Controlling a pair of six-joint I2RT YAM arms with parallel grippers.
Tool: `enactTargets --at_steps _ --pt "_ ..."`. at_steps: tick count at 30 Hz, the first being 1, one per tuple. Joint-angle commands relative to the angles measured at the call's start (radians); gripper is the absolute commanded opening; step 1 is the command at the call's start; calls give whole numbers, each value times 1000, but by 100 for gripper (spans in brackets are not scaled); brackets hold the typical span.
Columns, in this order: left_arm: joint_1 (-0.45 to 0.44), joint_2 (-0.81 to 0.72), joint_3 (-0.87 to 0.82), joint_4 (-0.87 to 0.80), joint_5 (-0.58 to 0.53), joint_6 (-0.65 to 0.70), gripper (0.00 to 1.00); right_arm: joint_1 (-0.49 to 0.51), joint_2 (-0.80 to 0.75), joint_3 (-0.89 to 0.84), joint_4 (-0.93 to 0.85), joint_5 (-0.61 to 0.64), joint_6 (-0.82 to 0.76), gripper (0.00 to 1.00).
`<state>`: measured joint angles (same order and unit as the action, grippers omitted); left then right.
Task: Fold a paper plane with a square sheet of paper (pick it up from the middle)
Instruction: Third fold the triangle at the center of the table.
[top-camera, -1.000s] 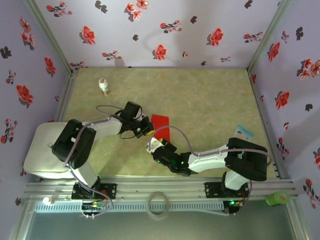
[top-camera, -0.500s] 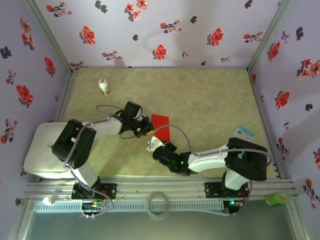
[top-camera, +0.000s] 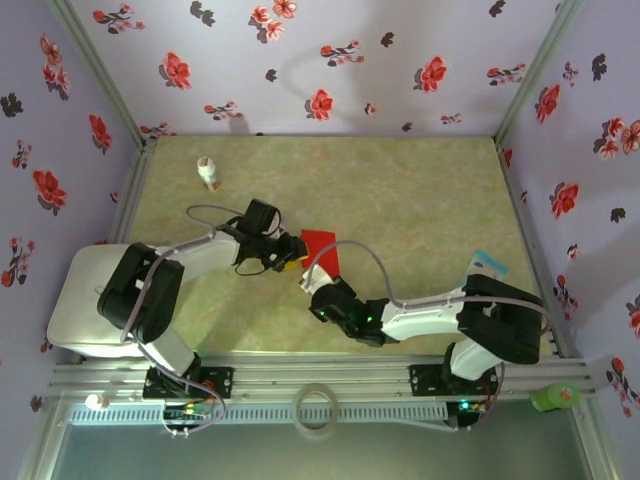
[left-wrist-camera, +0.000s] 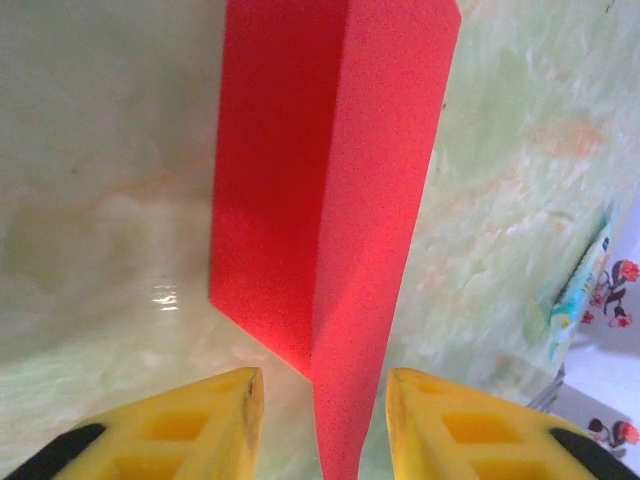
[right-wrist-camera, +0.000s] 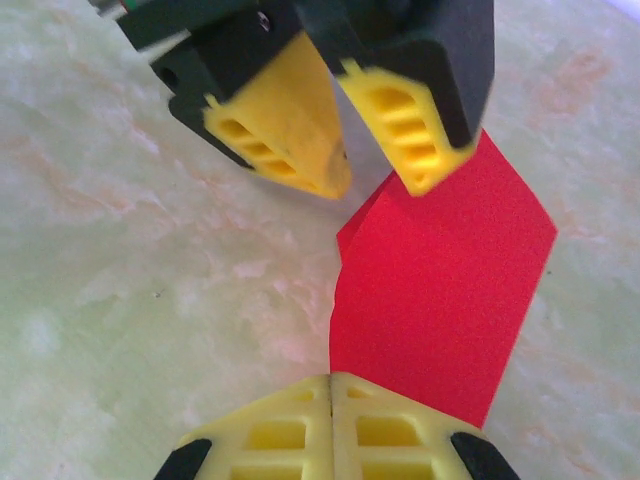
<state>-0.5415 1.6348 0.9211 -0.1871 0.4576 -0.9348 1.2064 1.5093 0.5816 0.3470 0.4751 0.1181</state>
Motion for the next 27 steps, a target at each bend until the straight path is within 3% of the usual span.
enactTargets --at_steps 1,7,10,16,24,27 --pt "32 -64 49 -108 -56 84 39 -78 -54 -44 82 -281 144 0" --pt "75 -55 148 -150 1 185 40 -213 -79 -94 209 -577 293 0" --pt "77 4 245 -186 77 250 39 -243 -80 -92 209 -639 316 0" --pt "65 174 416 -245 207 327 33 -261 -87 -106 226 -682 326 0" --pt "-24 355 595 -413 225 469 31 -262 -86 -108 202 -713 321 0" --pt "-47 418 632 -452 186 486 28 -263 -79 -102 181 -701 309 0"
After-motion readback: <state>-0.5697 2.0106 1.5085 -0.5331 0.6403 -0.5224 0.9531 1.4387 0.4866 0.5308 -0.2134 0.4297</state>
